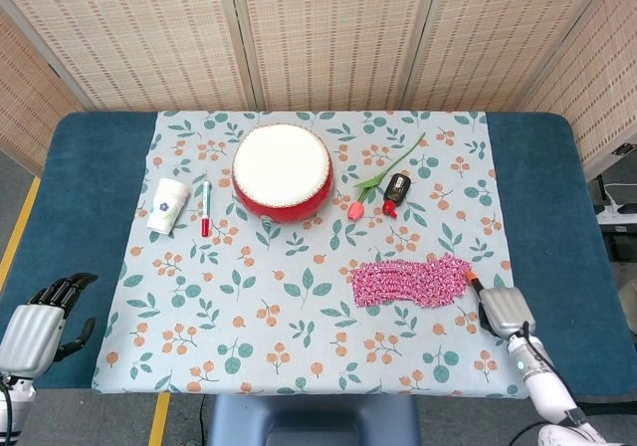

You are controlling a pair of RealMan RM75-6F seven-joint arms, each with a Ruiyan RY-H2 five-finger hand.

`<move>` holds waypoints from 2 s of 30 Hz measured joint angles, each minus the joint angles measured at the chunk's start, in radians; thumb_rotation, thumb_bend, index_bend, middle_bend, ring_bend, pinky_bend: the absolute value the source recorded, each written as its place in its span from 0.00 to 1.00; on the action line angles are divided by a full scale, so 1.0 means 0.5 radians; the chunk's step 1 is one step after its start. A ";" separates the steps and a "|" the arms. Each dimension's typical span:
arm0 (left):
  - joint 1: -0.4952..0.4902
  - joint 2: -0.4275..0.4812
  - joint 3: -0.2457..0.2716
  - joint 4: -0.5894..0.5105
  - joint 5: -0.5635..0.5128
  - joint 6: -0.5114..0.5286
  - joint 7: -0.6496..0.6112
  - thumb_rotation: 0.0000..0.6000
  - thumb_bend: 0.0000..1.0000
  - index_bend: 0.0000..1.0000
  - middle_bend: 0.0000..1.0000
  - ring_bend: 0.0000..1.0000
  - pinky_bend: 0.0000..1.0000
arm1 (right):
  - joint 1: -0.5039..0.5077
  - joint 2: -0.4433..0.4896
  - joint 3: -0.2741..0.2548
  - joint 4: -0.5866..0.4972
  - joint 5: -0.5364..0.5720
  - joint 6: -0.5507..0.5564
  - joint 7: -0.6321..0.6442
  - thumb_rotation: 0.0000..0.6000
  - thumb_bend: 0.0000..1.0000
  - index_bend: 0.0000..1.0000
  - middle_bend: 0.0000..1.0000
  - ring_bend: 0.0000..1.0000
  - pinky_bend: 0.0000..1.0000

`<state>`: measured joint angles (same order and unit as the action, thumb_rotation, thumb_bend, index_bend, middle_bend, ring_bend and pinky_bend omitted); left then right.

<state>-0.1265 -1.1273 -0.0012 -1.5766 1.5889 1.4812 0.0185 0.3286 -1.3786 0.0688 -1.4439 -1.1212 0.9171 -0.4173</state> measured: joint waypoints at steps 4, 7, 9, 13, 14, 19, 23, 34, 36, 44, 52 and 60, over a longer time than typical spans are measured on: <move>-0.002 -0.001 0.000 0.001 -0.001 -0.005 0.007 1.00 0.42 0.18 0.20 0.22 0.36 | 0.052 -0.033 -0.002 0.008 0.066 -0.033 -0.055 1.00 0.88 0.01 0.83 0.94 0.83; -0.004 -0.001 0.002 -0.001 -0.002 -0.013 0.012 1.00 0.42 0.18 0.20 0.22 0.36 | 0.061 -0.040 -0.007 0.000 0.067 -0.013 -0.062 1.00 0.88 0.01 0.83 0.94 0.83; -0.006 -0.001 0.001 -0.002 -0.003 -0.014 0.014 1.00 0.42 0.18 0.20 0.22 0.36 | 0.062 -0.035 -0.017 -0.019 0.062 0.001 -0.054 1.00 0.88 0.02 0.83 0.94 0.83; -0.007 0.002 0.002 -0.005 -0.006 -0.018 0.010 1.00 0.42 0.18 0.21 0.22 0.36 | 0.065 -0.009 -0.040 -0.037 0.081 0.002 -0.055 1.00 0.88 0.05 0.83 0.94 0.83; -0.006 0.002 0.002 -0.005 -0.006 -0.016 0.008 1.00 0.42 0.18 0.21 0.22 0.36 | 0.066 -0.003 -0.046 -0.037 0.098 -0.002 -0.064 1.00 0.88 0.07 0.83 0.94 0.83; -0.002 0.001 0.002 -0.005 -0.002 -0.007 0.012 1.00 0.42 0.19 0.21 0.24 0.36 | 0.079 0.026 -0.071 -0.039 0.219 -0.030 -0.140 1.00 0.88 0.09 0.83 0.94 0.83; -0.005 0.001 0.003 -0.007 -0.003 -0.014 0.015 1.00 0.42 0.19 0.21 0.24 0.37 | 0.099 0.052 -0.097 -0.043 0.345 -0.047 -0.227 1.00 0.88 0.10 0.83 0.94 0.83; 0.000 0.005 0.000 -0.010 -0.006 -0.002 0.003 1.00 0.42 0.19 0.22 0.24 0.37 | 0.116 0.241 -0.237 -0.263 0.581 0.035 -0.508 1.00 0.88 0.23 0.83 0.94 0.83; 0.000 0.005 0.002 -0.012 -0.003 -0.004 0.010 1.00 0.42 0.19 0.22 0.24 0.37 | 0.117 0.291 -0.265 -0.330 0.615 0.059 -0.546 1.00 0.88 0.27 0.83 0.94 0.83; -0.001 0.007 0.001 -0.017 -0.009 -0.010 0.010 1.00 0.42 0.19 0.22 0.24 0.37 | 0.120 0.395 -0.345 -0.492 0.591 0.116 -0.568 1.00 0.88 0.38 0.83 0.94 0.82; -0.005 0.009 0.001 -0.014 -0.014 -0.021 -0.001 1.00 0.42 0.19 0.22 0.24 0.37 | 0.085 0.434 -0.348 -0.576 0.329 0.194 -0.395 1.00 0.88 0.38 0.83 0.94 0.82; -0.007 0.009 -0.002 -0.014 -0.024 -0.028 -0.007 1.00 0.42 0.19 0.22 0.24 0.37 | 0.030 0.441 -0.327 -0.613 0.036 0.315 -0.178 1.00 0.88 0.36 0.83 0.94 0.82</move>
<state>-0.1302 -1.1227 -0.0023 -1.5835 1.5768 1.4671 0.0150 0.3436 -1.1582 -0.0946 -1.7504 -1.1034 1.0748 -0.5062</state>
